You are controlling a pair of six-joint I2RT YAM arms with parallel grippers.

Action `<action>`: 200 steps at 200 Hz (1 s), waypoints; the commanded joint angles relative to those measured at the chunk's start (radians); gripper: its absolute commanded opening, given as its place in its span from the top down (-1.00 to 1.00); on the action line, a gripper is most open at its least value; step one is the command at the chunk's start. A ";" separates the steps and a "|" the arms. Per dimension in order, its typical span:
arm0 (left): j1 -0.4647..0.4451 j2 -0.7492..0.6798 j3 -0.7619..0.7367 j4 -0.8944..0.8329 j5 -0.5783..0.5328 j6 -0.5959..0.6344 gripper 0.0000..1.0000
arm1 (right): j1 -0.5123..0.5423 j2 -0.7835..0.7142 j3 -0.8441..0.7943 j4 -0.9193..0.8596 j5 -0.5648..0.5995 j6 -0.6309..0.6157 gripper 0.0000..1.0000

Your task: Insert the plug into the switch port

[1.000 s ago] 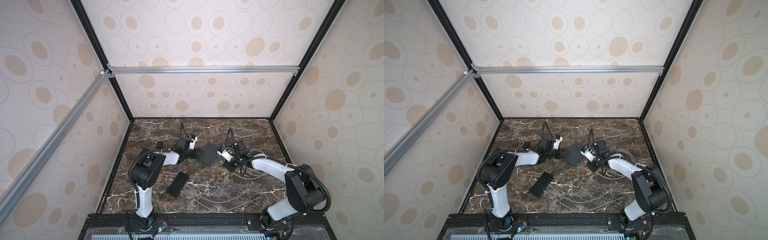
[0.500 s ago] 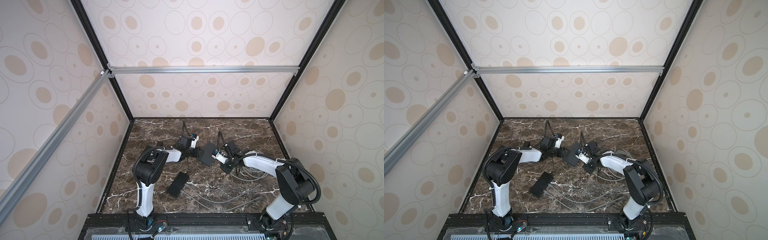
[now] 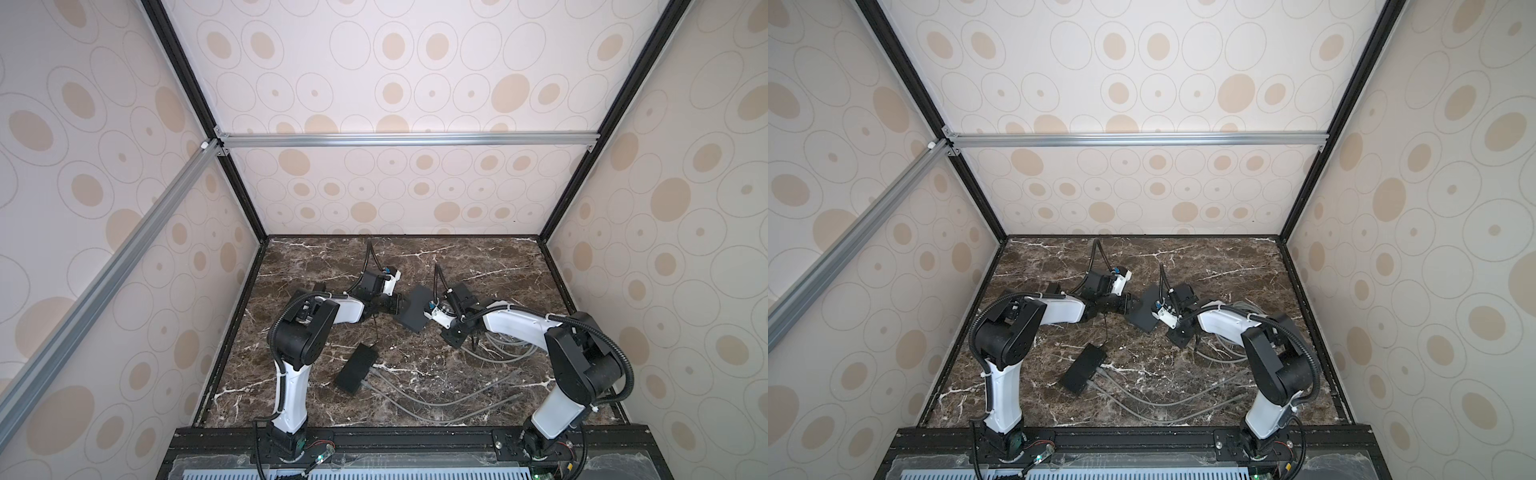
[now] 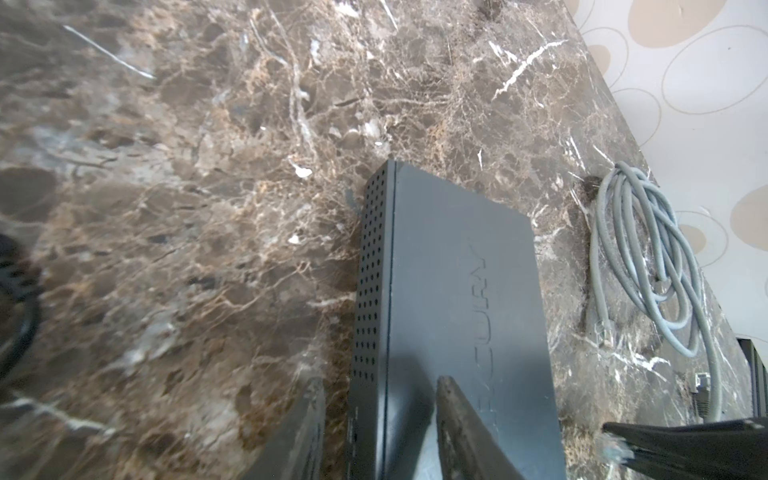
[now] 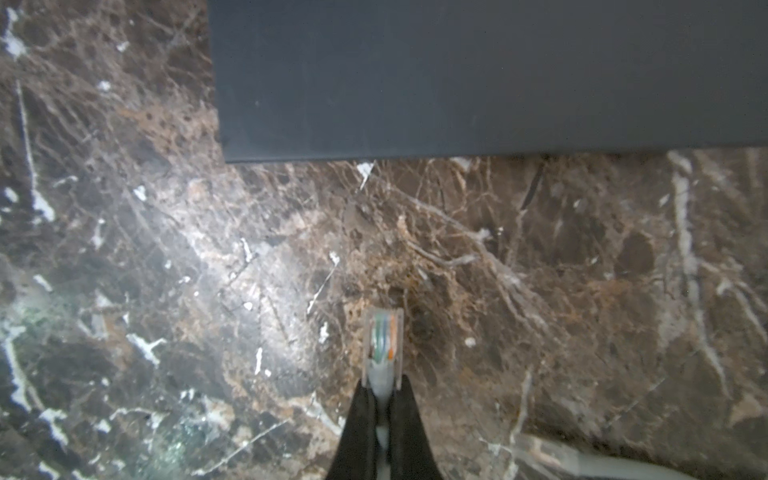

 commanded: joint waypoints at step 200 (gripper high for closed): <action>-0.025 0.027 0.025 0.023 -0.013 0.037 0.12 | 0.016 0.154 0.180 -0.050 -0.032 -0.067 1.00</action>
